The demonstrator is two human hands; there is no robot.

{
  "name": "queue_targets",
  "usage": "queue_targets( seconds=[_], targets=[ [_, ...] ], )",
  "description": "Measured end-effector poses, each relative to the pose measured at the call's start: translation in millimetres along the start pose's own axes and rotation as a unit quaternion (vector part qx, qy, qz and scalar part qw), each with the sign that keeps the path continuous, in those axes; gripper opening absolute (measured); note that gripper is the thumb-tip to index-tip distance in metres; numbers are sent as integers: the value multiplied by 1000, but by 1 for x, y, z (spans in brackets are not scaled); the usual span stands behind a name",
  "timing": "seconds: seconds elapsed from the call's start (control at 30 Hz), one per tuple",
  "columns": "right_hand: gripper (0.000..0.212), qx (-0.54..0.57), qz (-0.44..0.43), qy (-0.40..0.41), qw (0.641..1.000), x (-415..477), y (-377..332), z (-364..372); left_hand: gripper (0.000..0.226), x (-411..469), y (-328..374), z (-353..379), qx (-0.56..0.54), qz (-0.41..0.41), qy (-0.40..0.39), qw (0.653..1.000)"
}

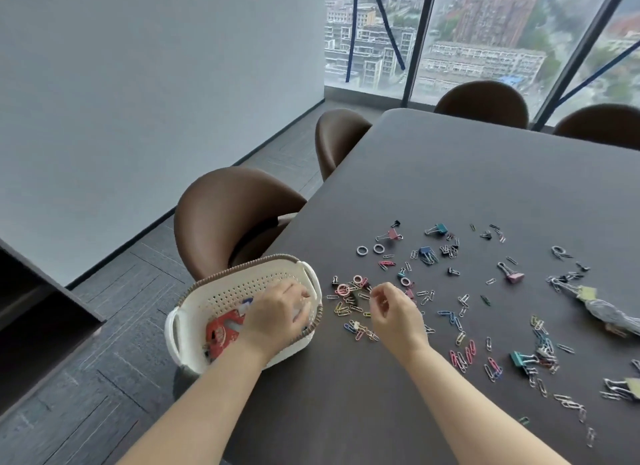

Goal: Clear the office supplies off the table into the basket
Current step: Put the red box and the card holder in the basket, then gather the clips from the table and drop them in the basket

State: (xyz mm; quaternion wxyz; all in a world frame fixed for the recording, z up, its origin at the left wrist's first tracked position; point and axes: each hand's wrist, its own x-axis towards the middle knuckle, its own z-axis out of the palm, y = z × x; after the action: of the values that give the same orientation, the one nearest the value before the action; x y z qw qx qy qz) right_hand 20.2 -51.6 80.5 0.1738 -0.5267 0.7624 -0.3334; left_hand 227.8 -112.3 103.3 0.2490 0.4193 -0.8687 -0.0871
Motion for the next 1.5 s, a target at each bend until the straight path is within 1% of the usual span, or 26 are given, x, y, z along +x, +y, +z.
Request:
queue_targets(
  seconds=[0.07, 0.13, 0.23, 0.33, 0.4, 0.47, 0.53, 0.6, 0.67, 0.73, 0.8, 0.93, 1.0, 1.07, 1.17, 1.23, 1.3, 1.37, 1.5],
  targets=[
    [9, -24, 32, 12, 999, -5, 29, -17, 25, 11, 29, 22, 5, 49, 15, 999],
    [16, -48, 65, 13, 997, -12, 59, -30, 26, 19, 54, 48, 23, 84, 12, 996],
    [26, -91, 102, 5, 991, -24, 99, -45, 36, 24, 77, 91, 18, 69, -35, 997],
    [33, -120, 136, 1, 983, -34, 131, -51, 51, 22, 81, 131, 51, 5, -141, 989],
    [41, -156, 162, -2, 974, -39, 149, -51, 72, 19, 74, 151, 92, -60, -235, 966],
    [58, -212, 191, -40, 958, -43, 165, -48, 88, 16, 65, 166, 138, -122, -281, 942],
    [77, -251, 217, -91, 939, -46, 178, -43, 97, 15, 58, 175, 160, -183, -298, 923],
    [88, -259, 227, -115, 932, -44, 184, -38, 104, 17, 53, 179, 153, -238, -294, 913],
    [93, -265, 222, -125, 930, -37, 186, -33, 107, 22, 47, 182, 149, -274, -279, 908],
    [93, -271, 210, -131, 930, -24, 186, -29, 108, 30, 42, 185, 148, -290, -273, 905],
    [93, -278, 195, -136, 931, -8, 186, -25, 106, 38, 38, 190, 152, -282, -274, 907],
    [89, -288, 169, -143, 932, 21, 187, -17, 99, 52, 35, 197, 136, -222, -255, 931],
    [87, -284, 163, -137, 935, 30, 187, -15, 100, 59, 35, 201, 124, -191, -260, 938],
    [85, -274, 156, -136, 939, 34, 187, -15, 106, 64, 39, 204, 110, -151, -271, 944],
    [92, -240, 144, -127, 952, 32, 185, -18, 107, 68, 48, 208, 73, -97, -289, 949],
    [98, -233, 139, -123, 955, 24, 182, -21, 108, 63, 51, 206, 83, -76, -300, 947],
    [104, -251, 144, -133, 948, 14, 179, -22, 113, 55, 51, 204, 111, -78, -301, 944],
    [108, -272, 156, -154, 937, 6, 177, -20, 118, 51, 50, 202, 132, -105, -305, 937],
    [109, -281, 188, -156, 928, 21, 179, -12, 118, 70, 46, 208, 146, -136, -300, 933]
  ],
)
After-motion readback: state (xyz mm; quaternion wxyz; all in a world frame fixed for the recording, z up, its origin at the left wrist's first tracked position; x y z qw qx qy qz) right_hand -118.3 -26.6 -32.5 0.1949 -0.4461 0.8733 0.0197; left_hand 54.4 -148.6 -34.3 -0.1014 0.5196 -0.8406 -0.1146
